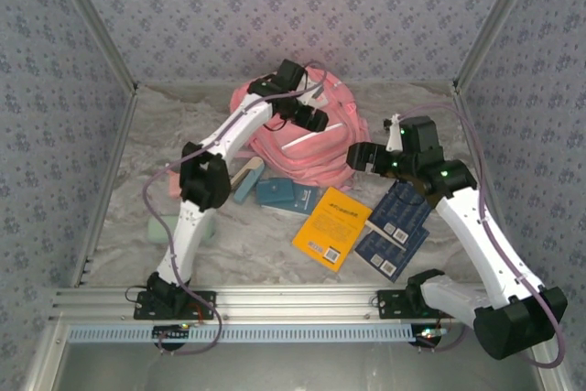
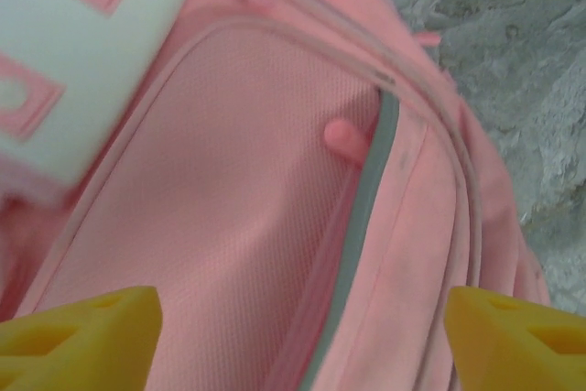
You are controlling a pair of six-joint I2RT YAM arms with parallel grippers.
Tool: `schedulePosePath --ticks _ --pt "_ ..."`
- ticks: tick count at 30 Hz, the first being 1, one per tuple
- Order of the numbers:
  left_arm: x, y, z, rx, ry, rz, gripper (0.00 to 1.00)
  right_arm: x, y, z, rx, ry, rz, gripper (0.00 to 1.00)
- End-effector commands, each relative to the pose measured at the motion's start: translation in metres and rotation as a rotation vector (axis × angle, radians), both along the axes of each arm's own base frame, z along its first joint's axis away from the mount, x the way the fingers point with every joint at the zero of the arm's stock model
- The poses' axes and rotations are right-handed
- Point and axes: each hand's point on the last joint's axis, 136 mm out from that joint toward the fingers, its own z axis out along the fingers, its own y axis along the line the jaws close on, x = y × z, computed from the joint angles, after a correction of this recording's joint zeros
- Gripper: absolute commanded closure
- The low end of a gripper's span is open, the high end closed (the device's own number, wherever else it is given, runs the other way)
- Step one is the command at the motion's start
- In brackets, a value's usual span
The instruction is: Pack the student bag
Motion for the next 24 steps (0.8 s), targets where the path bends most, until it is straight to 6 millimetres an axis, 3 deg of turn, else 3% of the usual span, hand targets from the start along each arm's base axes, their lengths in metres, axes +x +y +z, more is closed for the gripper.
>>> schedulePosePath --ticks 1,7,9,14,19,21,24 --pt "-0.011 -0.008 -0.007 -0.039 0.074 -0.081 0.25 -0.004 -0.003 0.029 0.041 -0.061 0.04 0.1" --pt "-0.024 -0.015 -0.045 -0.037 0.166 -0.133 0.29 -0.004 -0.012 0.021 0.019 -0.043 0.011 0.11" --pt "-0.028 -0.018 -0.048 -0.053 0.185 -0.151 0.32 -0.005 -0.013 0.018 0.015 -0.041 0.013 0.12" --pt "-0.032 -0.033 -0.029 -0.123 0.168 -0.186 0.55 -0.004 -0.016 0.003 -0.012 -0.02 0.006 0.14" --pt "-0.032 -0.034 -0.019 -0.134 0.137 -0.216 1.0 0.0 -0.019 -0.006 -0.024 0.01 -0.01 0.19" --pt "-0.028 -0.029 -0.008 -0.139 0.115 -0.211 1.0 0.002 -0.019 -0.006 -0.022 0.014 -0.016 0.2" --pt "-0.018 -0.022 0.025 -0.155 0.029 -0.198 1.0 0.007 -0.022 -0.004 -0.028 0.027 -0.047 0.23"
